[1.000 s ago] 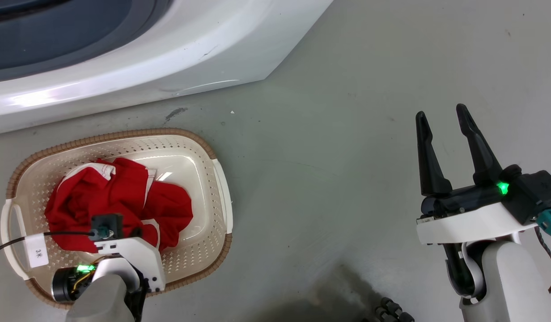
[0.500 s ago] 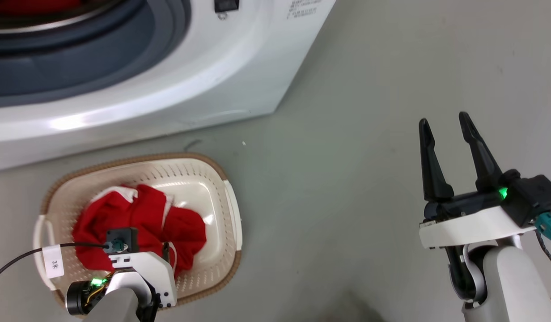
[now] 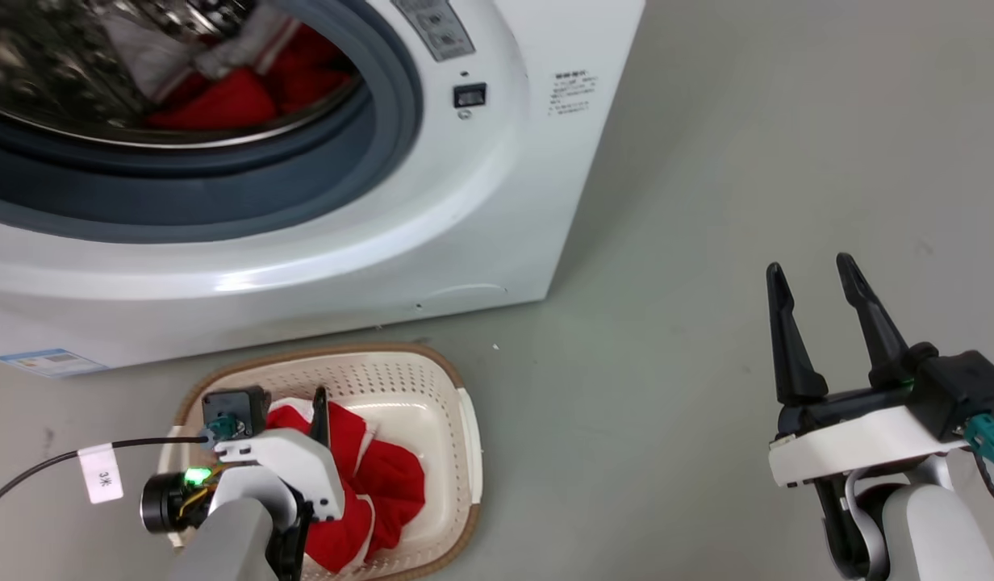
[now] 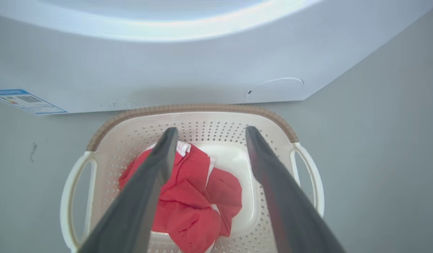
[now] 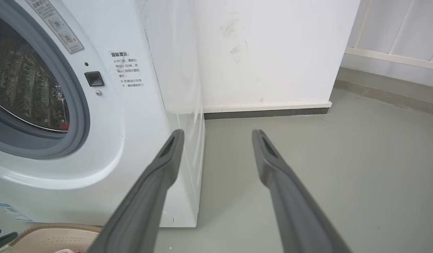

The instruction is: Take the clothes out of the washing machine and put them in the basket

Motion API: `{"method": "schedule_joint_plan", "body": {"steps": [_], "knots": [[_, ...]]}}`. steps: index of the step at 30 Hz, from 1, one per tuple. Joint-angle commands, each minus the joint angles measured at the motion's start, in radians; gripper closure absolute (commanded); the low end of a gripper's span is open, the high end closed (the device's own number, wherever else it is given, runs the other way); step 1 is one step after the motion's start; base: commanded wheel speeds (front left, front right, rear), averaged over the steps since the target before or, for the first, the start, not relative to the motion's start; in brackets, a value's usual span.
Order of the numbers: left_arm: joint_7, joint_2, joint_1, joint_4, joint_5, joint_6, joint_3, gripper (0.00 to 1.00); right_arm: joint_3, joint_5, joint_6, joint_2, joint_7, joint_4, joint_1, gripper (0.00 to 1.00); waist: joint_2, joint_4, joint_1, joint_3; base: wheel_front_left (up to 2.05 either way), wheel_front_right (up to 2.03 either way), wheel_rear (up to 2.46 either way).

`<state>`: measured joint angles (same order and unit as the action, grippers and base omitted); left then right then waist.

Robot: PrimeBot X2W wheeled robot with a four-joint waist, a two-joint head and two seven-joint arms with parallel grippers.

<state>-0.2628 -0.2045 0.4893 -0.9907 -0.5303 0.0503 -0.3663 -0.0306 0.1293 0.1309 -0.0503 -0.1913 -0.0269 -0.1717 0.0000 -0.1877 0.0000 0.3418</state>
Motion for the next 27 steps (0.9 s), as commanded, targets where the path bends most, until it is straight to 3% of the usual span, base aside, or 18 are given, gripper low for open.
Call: {"method": "schedule_joint_plan", "body": {"steps": [1, 10, 15, 19, 27], "knots": [[-0.002, -0.005, -0.019, 0.054, 0.021, 0.015, 0.019, 0.00, 0.004, -0.011, 0.000, 0.000, 0.006, 0.007, 0.016, 0.00, 0.0000, 0.027, 0.0000, -0.037, 0.00, 0.00, 0.00], [-0.003, -0.031, -0.126, 0.403, 0.142, 0.078, 0.149, 0.00, 0.009, -0.016, 0.000, 0.000, 0.026, 0.018, 0.052, 0.00, 0.0000, 0.050, 0.0000, -0.092, 0.00, 0.00, 0.00], [-0.003, -0.047, -0.131, 0.540, 0.196, 0.088, 0.198, 0.00, 0.009, -0.015, 0.000, 0.000, 0.028, 0.023, 0.061, 0.00, 0.0000, 0.047, 0.0000, -0.095, 0.00, 0.00, 0.00], [-0.003, -0.085, -0.075, 0.578, 0.224, 0.075, 0.219, 0.00, -0.001, -0.008, 0.000, 0.000, 0.023, 0.021, 0.051, 0.00, 0.0000, 0.024, 0.0000, -0.079, 0.00, 0.00, 0.00], [0.055, -0.189, 0.124, 0.519, 0.260, 0.037, 0.217, 0.00, -0.024, 0.030, 0.000, 0.000, -0.006, -0.004, 0.024, 0.00, 0.0000, -0.056, 0.0000, -0.021, 0.00, 0.00, 0.00]]}}
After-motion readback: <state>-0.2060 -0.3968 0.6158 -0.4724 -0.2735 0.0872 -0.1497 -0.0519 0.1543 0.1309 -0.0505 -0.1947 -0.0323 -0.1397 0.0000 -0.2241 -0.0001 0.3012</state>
